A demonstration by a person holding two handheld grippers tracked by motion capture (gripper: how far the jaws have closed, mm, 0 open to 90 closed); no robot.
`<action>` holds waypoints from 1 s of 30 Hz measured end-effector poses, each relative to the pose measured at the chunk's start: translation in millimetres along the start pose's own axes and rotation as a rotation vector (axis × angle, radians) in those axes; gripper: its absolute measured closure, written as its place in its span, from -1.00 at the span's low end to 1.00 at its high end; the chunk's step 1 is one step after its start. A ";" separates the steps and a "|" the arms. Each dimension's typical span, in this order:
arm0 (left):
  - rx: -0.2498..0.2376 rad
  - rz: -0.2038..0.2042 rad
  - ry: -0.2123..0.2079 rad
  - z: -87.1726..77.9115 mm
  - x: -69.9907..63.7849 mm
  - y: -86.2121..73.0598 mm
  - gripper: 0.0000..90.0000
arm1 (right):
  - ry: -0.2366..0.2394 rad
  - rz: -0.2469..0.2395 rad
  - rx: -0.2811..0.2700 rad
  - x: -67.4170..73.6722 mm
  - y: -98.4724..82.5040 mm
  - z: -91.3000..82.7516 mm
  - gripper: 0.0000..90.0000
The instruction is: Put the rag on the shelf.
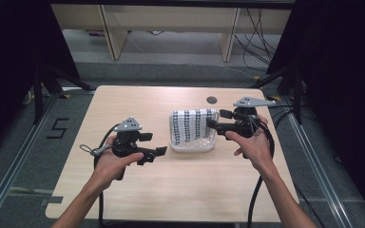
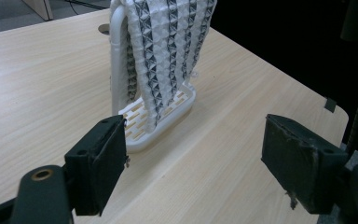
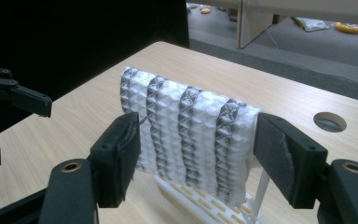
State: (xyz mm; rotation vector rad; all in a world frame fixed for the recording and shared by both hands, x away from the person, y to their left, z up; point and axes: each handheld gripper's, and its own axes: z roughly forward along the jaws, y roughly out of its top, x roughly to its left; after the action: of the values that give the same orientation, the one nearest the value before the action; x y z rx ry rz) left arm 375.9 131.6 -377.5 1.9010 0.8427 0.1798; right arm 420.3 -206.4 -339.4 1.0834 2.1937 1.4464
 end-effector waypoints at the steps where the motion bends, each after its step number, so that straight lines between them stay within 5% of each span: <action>1: -0.002 -0.005 -0.003 -0.1 -0.8 -1.8 -0.52 | -0.019 -0.020 -0.004 -0.7 -0.4 -0.9 -0.27; 2: 0.003 -0.002 0.000 -0.7 -1.4 -3.0 -0.52 | -0.005 0.013 0.002 1.5 -1.1 -1.7 -0.27; 9: 0.006 0.005 -0.003 -2.3 -2.7 -10.7 -0.52 | 0.005 -0.003 -0.006 1.4 -4.1 -5.3 -0.28; 10: 0.006 0.005 0.000 -2.8 -2.8 -11.1 -0.52 | -0.004 0.026 -0.001 3.8 -5.0 -7.3 -0.28; 20: 0.001 -0.001 0.005 -5.1 -5.2 -18.6 -0.52 | -0.003 -0.012 -0.006 2.3 -13.2 -11.2 -0.28; 21: 0.003 0.002 0.000 -5.4 -4.7 -19.2 -0.52 | 0.008 0.027 -0.004 5.4 -14.6 -11.6 -0.28; 24: 0.000 -0.002 0.000 -6.1 -5.2 -21.7 -0.52 | 0.019 -0.012 -0.012 3.3 -18.2 -12.4 -0.28; 26: 0.002 -0.001 0.011 -7.5 -6.1 -23.5 -0.52 | 0.014 0.025 -0.006 6.7 -21.4 -14.7 -0.29; 30: 0.004 0.004 0.010 -9.0 -7.6 -28.1 -0.52 | 0.026 0.024 -0.007 8.5 -27.0 -17.6 -0.30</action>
State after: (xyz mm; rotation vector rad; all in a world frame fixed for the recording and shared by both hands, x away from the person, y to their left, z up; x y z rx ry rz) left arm 352.7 140.5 -395.1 1.9073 0.8459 0.1902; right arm 392.4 -217.4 -354.0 1.0983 2.1988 1.4856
